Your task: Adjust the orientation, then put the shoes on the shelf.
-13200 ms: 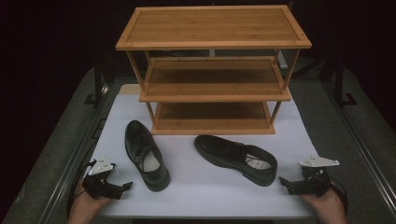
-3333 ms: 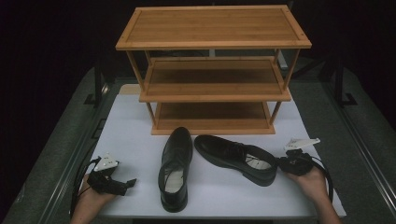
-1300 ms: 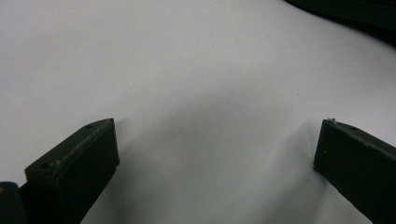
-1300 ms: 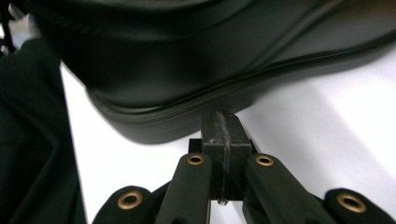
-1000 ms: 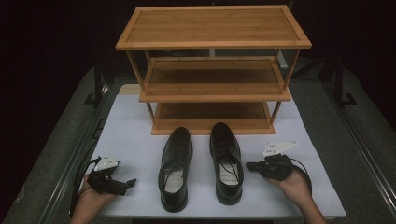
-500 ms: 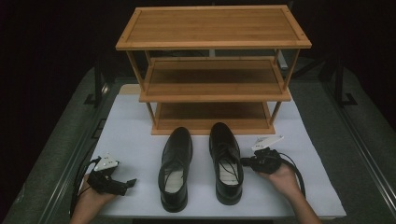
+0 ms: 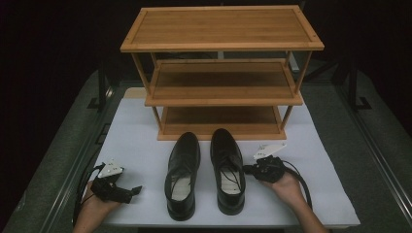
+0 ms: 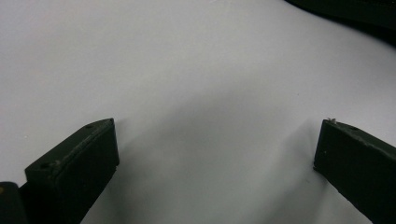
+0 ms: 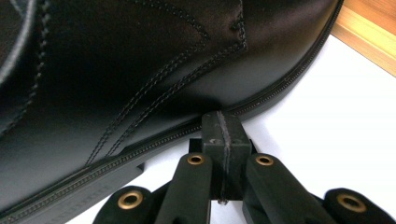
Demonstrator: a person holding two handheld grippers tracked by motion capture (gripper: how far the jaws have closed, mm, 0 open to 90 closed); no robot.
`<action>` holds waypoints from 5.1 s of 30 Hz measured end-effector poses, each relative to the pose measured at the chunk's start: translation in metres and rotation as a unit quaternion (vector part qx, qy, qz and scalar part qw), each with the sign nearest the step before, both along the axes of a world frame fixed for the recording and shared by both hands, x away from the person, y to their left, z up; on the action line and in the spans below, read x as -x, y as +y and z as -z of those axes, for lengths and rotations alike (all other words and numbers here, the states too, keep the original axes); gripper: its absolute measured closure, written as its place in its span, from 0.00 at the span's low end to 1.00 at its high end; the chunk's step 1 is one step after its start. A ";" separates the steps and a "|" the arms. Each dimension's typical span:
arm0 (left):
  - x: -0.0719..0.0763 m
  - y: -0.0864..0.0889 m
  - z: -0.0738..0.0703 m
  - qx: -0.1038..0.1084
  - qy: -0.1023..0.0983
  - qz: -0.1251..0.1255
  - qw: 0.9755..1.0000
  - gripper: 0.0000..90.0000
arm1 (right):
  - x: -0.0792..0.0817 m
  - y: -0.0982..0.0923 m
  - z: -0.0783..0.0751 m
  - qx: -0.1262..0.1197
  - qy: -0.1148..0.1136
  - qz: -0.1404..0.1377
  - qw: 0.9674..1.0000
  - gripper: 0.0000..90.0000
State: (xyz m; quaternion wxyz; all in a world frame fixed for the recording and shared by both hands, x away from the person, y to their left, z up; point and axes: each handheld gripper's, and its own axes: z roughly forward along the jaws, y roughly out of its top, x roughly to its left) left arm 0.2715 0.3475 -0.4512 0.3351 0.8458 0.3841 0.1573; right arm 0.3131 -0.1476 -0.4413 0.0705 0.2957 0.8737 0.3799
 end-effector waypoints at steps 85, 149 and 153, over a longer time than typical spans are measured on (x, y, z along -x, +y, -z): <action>-0.012 -0.087 -0.100 0.095 -0.032 0.116 0.988 0.32 | 0.019 0.037 -0.083 -0.074 -0.027 -0.009 0.997 0.51; -0.011 -0.122 -0.080 0.033 -0.047 0.151 0.987 0.97 | 0.019 0.061 -0.059 -0.054 -0.012 -0.032 0.998 0.96; -0.012 -0.118 -0.082 0.037 -0.055 0.133 0.989 0.97 | 0.017 0.053 -0.063 -0.057 -0.023 -0.013 0.998 0.97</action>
